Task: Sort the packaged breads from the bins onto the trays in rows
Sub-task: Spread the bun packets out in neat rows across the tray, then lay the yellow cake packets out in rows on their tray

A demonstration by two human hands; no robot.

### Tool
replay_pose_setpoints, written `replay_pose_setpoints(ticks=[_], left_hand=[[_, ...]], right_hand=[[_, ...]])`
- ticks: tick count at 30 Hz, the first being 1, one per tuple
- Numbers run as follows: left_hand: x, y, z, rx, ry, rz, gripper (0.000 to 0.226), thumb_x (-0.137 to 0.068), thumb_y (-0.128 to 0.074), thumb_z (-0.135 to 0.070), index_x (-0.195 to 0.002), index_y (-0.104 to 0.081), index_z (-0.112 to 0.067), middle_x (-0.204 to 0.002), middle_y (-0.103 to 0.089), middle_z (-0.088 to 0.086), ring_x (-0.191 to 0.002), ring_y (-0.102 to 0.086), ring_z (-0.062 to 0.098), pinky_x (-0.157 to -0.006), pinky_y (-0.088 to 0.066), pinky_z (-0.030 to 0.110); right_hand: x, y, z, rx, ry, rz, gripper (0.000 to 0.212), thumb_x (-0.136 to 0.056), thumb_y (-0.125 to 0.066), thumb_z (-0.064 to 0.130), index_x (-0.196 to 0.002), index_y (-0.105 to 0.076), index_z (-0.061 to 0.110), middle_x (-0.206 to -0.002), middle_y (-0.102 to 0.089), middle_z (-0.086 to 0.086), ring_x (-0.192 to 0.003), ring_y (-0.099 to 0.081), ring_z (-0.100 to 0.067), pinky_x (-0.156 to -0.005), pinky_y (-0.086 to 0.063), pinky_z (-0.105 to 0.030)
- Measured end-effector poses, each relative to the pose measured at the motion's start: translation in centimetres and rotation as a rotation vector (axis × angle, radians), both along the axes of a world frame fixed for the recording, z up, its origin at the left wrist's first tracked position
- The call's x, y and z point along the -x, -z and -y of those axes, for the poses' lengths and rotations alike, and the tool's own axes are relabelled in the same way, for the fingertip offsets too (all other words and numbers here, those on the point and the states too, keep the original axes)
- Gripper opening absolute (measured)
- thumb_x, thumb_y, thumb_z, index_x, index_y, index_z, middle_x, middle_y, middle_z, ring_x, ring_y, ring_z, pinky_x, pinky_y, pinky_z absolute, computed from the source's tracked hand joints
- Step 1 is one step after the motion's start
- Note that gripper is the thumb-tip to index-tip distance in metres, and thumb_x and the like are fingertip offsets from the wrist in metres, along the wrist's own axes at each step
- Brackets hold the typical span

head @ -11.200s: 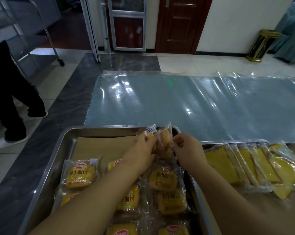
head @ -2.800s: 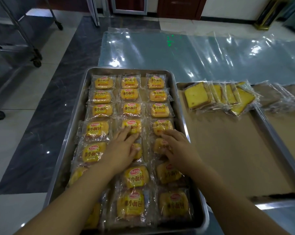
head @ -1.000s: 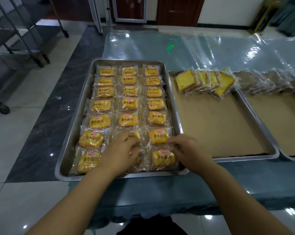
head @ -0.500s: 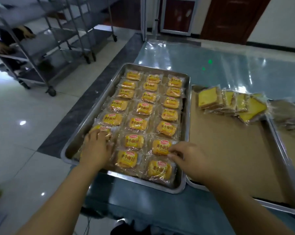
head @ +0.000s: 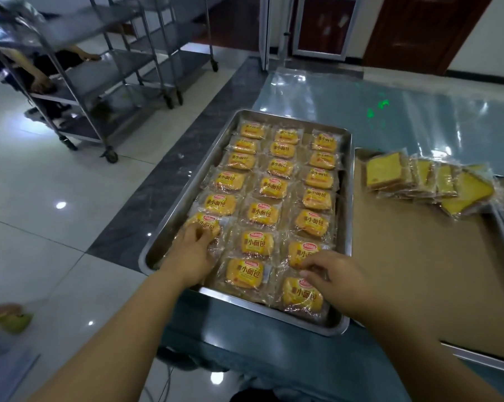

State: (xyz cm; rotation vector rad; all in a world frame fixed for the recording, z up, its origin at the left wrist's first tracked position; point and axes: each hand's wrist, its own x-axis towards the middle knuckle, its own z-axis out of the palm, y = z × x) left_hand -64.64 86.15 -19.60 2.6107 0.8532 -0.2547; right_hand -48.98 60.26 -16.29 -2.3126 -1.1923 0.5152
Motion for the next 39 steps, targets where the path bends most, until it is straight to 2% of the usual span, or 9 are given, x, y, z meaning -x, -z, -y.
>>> replay_pose_setpoints(ticks=[5,9,11,15,20,24,31,35,39], left_hand=[[0.0,-0.4,-0.4,-0.072,0.080,0.006,0.052,-0.090,-0.049,-0.037,-0.139,-0.033,-0.027,-0.147,-0.017,0.002,-0.129,-0.026,0.029,-0.106,-0.031,0.043],[-0.9,-1.5,0.3,-0.131,0.099,0.096,0.040,-0.090,-0.049,-0.036,-0.129,-0.046,-0.027,-0.139,-0.034,0.002,-0.124,-0.035,0.025,-0.100,-0.040,0.045],[-2.3,-2.2,1.4,-0.158,0.140,0.169,0.035,-0.089,-0.051,-0.035,-0.123,-0.051,-0.026,-0.132,-0.042,0.000,-0.117,-0.042,0.021,-0.095,-0.044,0.043],[-6.2,-3.5,4.7,-0.072,0.209,0.321,0.033,-0.090,-0.054,-0.032,-0.122,-0.056,-0.025,-0.122,-0.052,-0.002,-0.106,-0.050,0.017,-0.084,-0.047,0.035],[-12.3,-4.4,9.3,0.026,0.273,0.388,0.028,-0.090,-0.054,-0.032,-0.118,-0.059,-0.025,-0.112,-0.059,-0.003,-0.099,-0.055,0.017,-0.079,-0.048,0.035],[-17.7,-4.3,13.3,0.050,0.297,0.408,0.026,-0.090,-0.056,-0.031,-0.114,-0.062,-0.024,-0.109,-0.062,-0.004,-0.096,-0.056,0.016,-0.080,-0.048,0.032],[-27.1,-3.3,18.7,0.070,0.312,0.414,0.019,-0.090,-0.055,-0.033,-0.104,-0.063,-0.024,-0.094,-0.059,-0.008,-0.089,-0.056,0.011,-0.070,-0.044,0.026],[-31.5,-2.8,19.6,0.069,0.303,0.396,0.026,-0.090,-0.056,-0.029,-0.115,-0.060,-0.023,-0.109,-0.060,-0.004,-0.096,-0.056,0.013,-0.077,-0.045,0.027],[-35.4,-1.9,19.4,0.032,0.297,0.345,0.035,-0.092,-0.051,-0.025,-0.127,-0.051,-0.023,-0.125,-0.050,-0.002,-0.111,-0.049,0.018,-0.090,-0.043,0.030]], right_hand=[[0.1,0.0,-0.3,-0.016,0.103,-0.051,0.013,-0.088,-0.062,0.031,-0.099,-0.068,0.031,-0.083,-0.056,0.024,-0.079,-0.054,0.007,-0.066,-0.039,-0.008],[-0.9,-0.4,0.2,-0.025,0.170,-0.053,0.016,-0.088,-0.062,0.028,-0.103,-0.067,0.026,-0.095,-0.061,0.012,-0.086,-0.055,-0.003,-0.075,-0.046,-0.019],[-1.8,-0.7,1.1,-0.053,0.205,-0.054,0.013,-0.088,-0.062,0.027,-0.099,-0.066,0.031,-0.092,-0.061,0.014,-0.084,-0.055,0.000,-0.072,-0.047,-0.020],[-4.1,-1.3,3.5,-0.109,0.276,-0.047,0.016,-0.086,-0.061,0.030,-0.085,-0.059,0.046,-0.084,-0.059,0.024,-0.083,-0.054,0.007,-0.067,-0.040,-0.013],[-8.6,-1.0,7.9,-0.110,0.363,-0.016,0.013,-0.085,-0.063,0.029,-0.097,-0.068,0.030,-0.086,-0.057,0.021,-0.080,-0.052,0.007,-0.069,-0.040,-0.011],[-13.1,-1.0,11.3,-0.069,0.393,-0.016,0.012,-0.085,-0.063,0.029,-0.095,-0.069,0.026,-0.086,-0.062,0.014,-0.081,-0.059,-0.001,-0.073,-0.049,-0.027],[-22.5,-0.6,14.2,0.033,0.476,0.006,0.017,-0.085,-0.060,0.031,-0.099,-0.067,0.023,-0.096,-0.070,0.007,-0.091,-0.063,-0.013,-0.077,-0.051,-0.032],[-26.6,-0.8,13.5,0.051,0.489,0.054,0.015,-0.086,-0.057,0.032,-0.097,-0.065,0.027,-0.093,-0.067,0.009,-0.081,-0.059,-0.011,-0.065,-0.046,-0.027],[-29.8,-1.0,11.4,0.049,0.499,0.064,0.019,-0.088,-0.056,0.032,-0.099,-0.062,0.018,-0.091,-0.066,0.000,-0.083,-0.060,-0.019,-0.070,-0.051,-0.032]])
